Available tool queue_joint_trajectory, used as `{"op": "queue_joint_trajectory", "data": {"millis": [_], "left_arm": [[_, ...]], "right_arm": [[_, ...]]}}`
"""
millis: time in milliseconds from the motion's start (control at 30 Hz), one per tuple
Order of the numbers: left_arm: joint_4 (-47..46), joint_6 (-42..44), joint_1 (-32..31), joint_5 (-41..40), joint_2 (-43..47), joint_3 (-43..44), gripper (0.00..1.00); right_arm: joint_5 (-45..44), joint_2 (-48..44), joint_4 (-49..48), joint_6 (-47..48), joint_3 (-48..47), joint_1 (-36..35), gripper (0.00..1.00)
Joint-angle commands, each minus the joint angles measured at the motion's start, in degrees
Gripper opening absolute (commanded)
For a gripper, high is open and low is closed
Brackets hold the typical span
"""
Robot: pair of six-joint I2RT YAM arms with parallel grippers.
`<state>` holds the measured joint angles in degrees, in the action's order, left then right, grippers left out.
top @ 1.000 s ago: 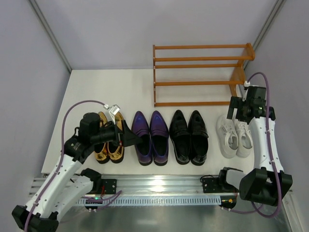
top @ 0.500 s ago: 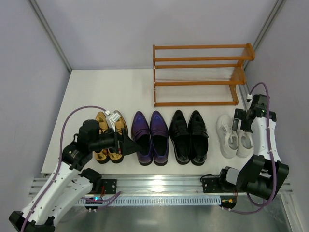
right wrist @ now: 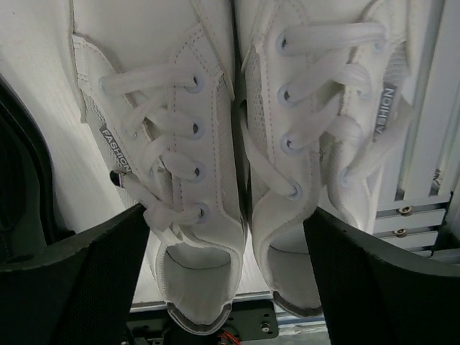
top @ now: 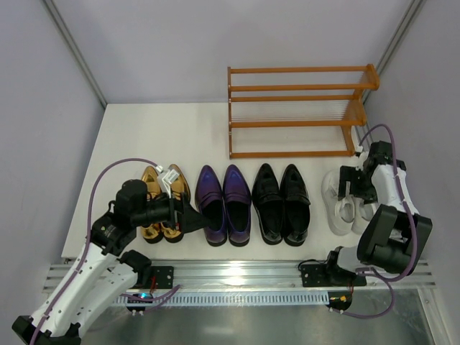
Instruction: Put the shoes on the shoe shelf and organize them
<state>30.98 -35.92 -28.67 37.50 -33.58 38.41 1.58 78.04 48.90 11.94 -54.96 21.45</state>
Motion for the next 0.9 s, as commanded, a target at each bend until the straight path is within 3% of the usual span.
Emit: {"op": "queue_joint_trajectory", "data": {"millis": [0,200,300,333,633,867], "left_arm": [[0.39,0.94,-0.34,0.12,0.54,0.35,1.0],[0.75,1.12,-0.34,-0.76,0.27,0.52,1.0],[0.92,1.12,-0.25,-1.02,0.1,0.52,1.0],[0.92,1.12,-0.25,-1.02,0.01,0.43,1.0],[1.36,1.29,-0.34,-1.81,-1.57,0.78,1.0],[2.41,1.99,-0.34,-3.57,-3.77,2.01,1.0]], "right_arm": [[2.54,4.47,-0.56,0.1,-1.38,0.08,0.84],[2.11,8.79,-1.44,-0.61,-1.12,0.08,0.62],[1.5,10.55,-1.44,-0.78,-1.29,0.08,0.32],[1.14,10.81,-1.53,-1.3,-1.46,0.08,0.05],[6.58,6.61,-1.71,-3.5,-4.36,-0.27,0.04],[8.7,-4.47,-1.97,-5.97,-3.93,-4.75,0.04]]}}
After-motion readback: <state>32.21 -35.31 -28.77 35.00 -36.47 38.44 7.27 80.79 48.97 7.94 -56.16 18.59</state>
